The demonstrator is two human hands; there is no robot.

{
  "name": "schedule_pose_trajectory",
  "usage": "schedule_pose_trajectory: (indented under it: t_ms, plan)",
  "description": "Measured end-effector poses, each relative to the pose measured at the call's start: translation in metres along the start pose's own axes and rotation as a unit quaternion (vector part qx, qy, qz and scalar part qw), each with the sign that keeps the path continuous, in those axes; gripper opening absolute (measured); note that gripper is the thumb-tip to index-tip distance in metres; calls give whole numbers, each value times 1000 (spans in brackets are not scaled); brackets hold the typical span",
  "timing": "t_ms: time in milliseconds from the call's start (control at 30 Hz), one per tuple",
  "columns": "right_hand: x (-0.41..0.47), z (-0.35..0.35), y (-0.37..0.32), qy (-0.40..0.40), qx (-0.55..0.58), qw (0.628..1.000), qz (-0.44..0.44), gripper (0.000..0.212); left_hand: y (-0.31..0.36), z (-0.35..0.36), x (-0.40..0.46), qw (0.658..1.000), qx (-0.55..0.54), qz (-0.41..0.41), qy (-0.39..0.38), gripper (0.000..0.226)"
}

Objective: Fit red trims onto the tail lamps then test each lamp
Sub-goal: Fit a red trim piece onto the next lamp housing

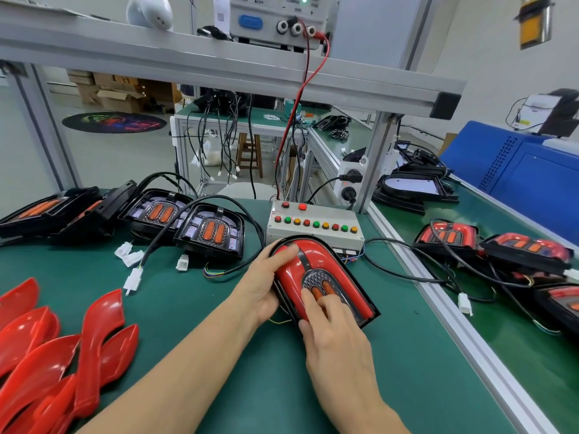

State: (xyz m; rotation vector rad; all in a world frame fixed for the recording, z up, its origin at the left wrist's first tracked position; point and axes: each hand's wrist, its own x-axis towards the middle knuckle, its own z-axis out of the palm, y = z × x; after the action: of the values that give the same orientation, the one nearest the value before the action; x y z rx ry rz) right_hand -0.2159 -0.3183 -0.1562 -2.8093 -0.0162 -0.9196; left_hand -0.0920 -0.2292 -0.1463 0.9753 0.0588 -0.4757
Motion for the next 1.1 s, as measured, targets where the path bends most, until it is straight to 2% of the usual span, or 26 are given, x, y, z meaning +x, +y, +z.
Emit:
schedule_pose_trajectory:
  t_ms: [133,200,233,300,367,467,500,567,700,967,1100]
  plan:
    - [0,-8,9,-73,68,995,-2,47,0,0,1,1000,-7,18,18,32]
    - [0,-17,18,-108,192,972,80,36,5,-2,2,999,-16,26,26,30]
    - [0,-23,22,-86,268,947,155,31,8,-5,3,999,-22,31,29,30]
    - [1,-29,30,-44,381,868,315,37,13,-7,4,998,-43,34,34,27]
    - [3,-30,34,-120,474,770,409,53,16,-7,3,997,-55,37,33,29]
    - [7,-24,29,-200,625,625,423,65,14,-2,1,997,-53,49,7,29]
    - [8,-22,28,-203,654,593,424,65,13,-1,0,997,-52,53,-2,28]
    - [11,-17,26,-189,678,559,438,64,12,0,-1,997,-53,64,-10,26]
    - [11,-12,26,-169,699,536,443,58,12,-2,-4,997,-41,72,-4,31]
    - [7,-6,25,-146,690,561,434,51,13,0,-7,998,-15,56,19,37]
    - [4,-5,24,-128,665,595,432,37,13,0,-7,998,-28,50,25,38]
